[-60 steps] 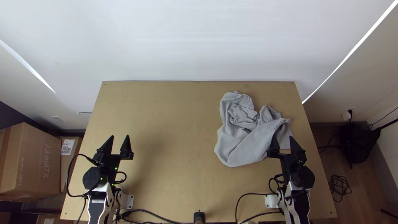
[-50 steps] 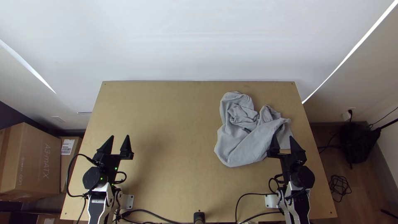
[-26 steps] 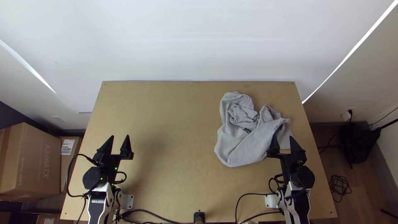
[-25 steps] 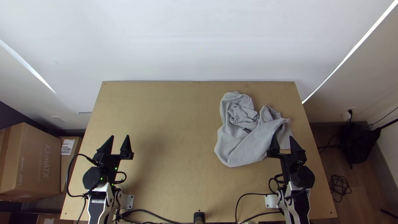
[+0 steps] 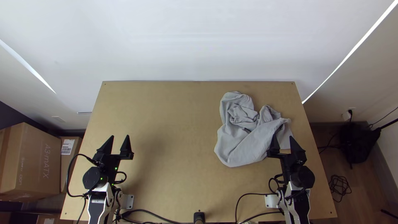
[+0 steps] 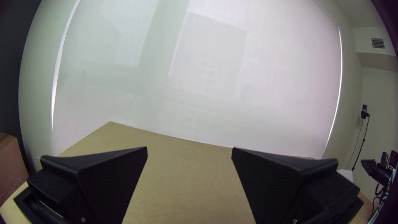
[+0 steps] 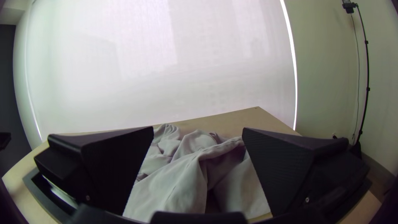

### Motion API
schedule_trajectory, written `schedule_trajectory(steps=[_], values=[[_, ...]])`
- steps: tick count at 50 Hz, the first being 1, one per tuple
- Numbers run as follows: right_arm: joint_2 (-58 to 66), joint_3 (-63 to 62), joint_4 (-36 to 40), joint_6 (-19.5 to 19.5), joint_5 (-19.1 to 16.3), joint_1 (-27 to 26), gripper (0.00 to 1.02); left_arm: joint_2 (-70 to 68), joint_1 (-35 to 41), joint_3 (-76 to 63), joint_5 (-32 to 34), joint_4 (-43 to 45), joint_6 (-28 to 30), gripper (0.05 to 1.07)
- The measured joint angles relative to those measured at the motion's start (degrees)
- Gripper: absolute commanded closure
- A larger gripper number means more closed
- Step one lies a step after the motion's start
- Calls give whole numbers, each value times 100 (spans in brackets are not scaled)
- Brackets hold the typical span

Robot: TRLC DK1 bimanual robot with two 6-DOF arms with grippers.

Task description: Fold the t-shirt

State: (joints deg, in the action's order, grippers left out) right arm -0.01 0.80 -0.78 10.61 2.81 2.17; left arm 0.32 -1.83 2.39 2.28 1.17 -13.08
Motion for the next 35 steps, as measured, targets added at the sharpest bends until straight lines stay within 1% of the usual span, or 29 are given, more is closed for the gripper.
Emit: schedule_trajectory(steps=[11,21,35], values=[[0,0,2,-2,-4,31,4,0,74,0,-2,-2,0,10],[0,0,20,-22,-90,157,4,0,170,0,-2,-2,0,10],[0,7,37,-63,-133,234,4,0,-94,9,-24,-37,2,10]])
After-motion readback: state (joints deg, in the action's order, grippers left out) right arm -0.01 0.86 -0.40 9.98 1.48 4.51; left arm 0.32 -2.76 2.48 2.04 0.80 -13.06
